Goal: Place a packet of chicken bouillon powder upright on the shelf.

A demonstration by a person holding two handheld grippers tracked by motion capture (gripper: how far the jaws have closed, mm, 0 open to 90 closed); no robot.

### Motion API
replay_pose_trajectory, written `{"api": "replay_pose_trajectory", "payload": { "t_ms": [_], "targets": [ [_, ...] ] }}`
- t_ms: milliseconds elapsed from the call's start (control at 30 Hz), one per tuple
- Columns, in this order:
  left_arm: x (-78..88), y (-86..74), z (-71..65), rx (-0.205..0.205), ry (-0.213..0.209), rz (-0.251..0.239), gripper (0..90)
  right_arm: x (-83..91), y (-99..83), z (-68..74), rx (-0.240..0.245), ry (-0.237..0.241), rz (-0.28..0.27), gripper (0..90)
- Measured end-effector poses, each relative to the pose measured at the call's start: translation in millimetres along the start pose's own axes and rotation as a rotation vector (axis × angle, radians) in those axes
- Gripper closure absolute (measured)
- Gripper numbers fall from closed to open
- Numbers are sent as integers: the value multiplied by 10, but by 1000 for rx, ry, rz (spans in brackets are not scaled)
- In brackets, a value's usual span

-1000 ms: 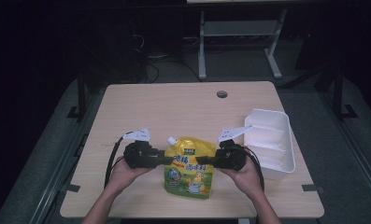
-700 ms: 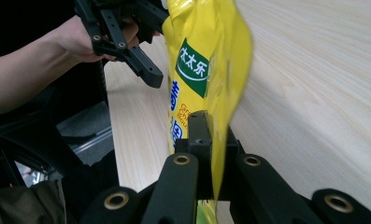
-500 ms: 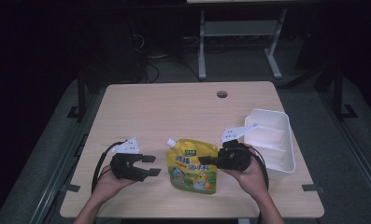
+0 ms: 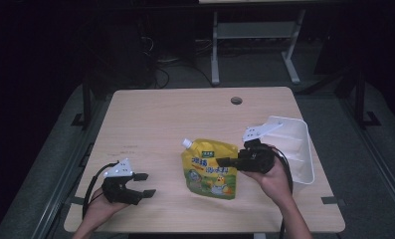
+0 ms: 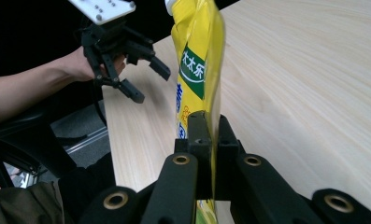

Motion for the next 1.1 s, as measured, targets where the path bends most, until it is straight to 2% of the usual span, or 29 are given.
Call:
{"api": "replay_pose_trajectory", "payload": {
  "t_ms": [100, 333, 500, 767, 1100],
  "targets": [
    [-13, -66, 25, -2, 18, 16, 298, 34, 35, -37, 2, -12, 13, 890],
    [-17, -109, 97, 22, 43, 9, 254, 125, 122, -106, 17, -16, 28, 887],
    [-38, -149, 144, 24, 74, 35, 230, 223, 199, -142, 20, -17, 21, 886],
    [-21, -146, 157, 30, 77, 26, 219, 417, 314, -199, 24, -35, 8, 884],
    [-34, -152, 145, 30, 62, 25, 219, 668, 373, -305, 12, -71, -22, 884]
  ]
}}
Point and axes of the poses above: each handheld gripper's, and its own axes: x roughly backward along the jaws, y roughly out of its top, z roughly to its left, the point moved 10 cm from there along -x, roughly forward along the jaws, and after that the axes turned 5 degrees about y, right-handed, at the moved point
